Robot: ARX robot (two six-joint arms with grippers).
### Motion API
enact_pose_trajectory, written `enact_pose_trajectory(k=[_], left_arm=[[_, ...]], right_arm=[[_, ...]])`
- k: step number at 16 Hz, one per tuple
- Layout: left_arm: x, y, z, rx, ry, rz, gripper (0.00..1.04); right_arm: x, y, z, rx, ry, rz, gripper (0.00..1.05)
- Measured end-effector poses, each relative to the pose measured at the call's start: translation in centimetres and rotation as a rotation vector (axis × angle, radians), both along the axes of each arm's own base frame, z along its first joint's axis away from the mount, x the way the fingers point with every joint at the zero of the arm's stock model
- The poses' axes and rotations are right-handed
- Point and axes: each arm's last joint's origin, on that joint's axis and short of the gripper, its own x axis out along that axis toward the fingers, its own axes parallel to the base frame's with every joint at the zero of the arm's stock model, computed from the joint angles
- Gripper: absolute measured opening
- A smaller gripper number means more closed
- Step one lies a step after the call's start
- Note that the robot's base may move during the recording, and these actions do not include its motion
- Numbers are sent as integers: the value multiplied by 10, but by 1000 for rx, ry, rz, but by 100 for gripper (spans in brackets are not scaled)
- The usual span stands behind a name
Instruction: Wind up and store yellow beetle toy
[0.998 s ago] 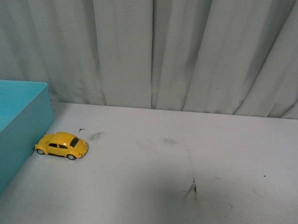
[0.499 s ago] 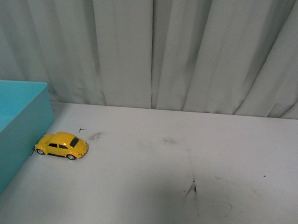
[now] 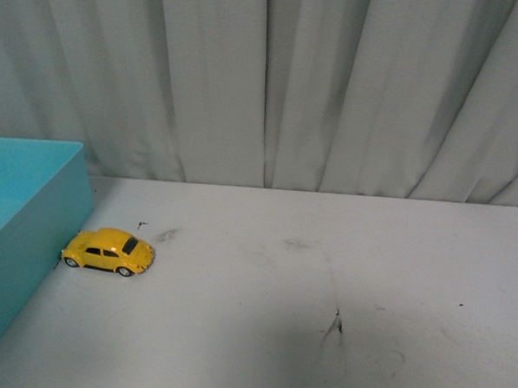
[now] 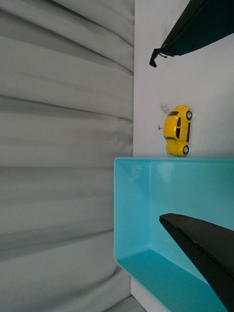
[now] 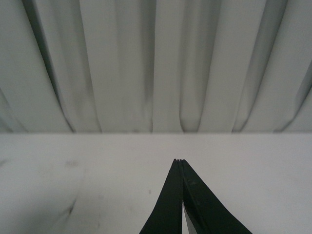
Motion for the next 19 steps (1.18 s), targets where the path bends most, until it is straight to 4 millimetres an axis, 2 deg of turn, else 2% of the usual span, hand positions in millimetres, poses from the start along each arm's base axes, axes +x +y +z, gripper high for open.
enact_pose_trajectory(k=[1, 3, 4, 10, 11, 12, 13, 14, 19], left_arm=[[0, 0, 0, 0, 0, -1, 98], [0, 0, 0, 0, 0, 0, 98], [0, 0, 0, 0, 0, -1, 98], [0, 0, -1, -20, 39, 15, 98], [0, 0, 2, -118, 294, 156, 98], [12, 10, 18, -275, 340, 293, 98], [25, 18, 35, -334, 273, 333, 98], [46, 24, 58, -346, 204, 293, 98], [86, 29, 76, -288, 180, 237, 98]], right_arm=[[-2, 0, 5, 0, -55, 1, 2], [-2, 0, 3, 0, -32, 0, 2], [-2, 0, 3, 0, -34, 0, 6], [-2, 0, 3, 0, -34, 0, 80], [-2, 0, 3, 1, -33, -2, 93], [-2, 0, 3, 1, -34, 1, 100], [-2, 0, 3, 1, -34, -1, 97], [-2, 0, 3, 1, -34, -1, 98], [-2, 0, 3, 1, -34, -1, 98]])
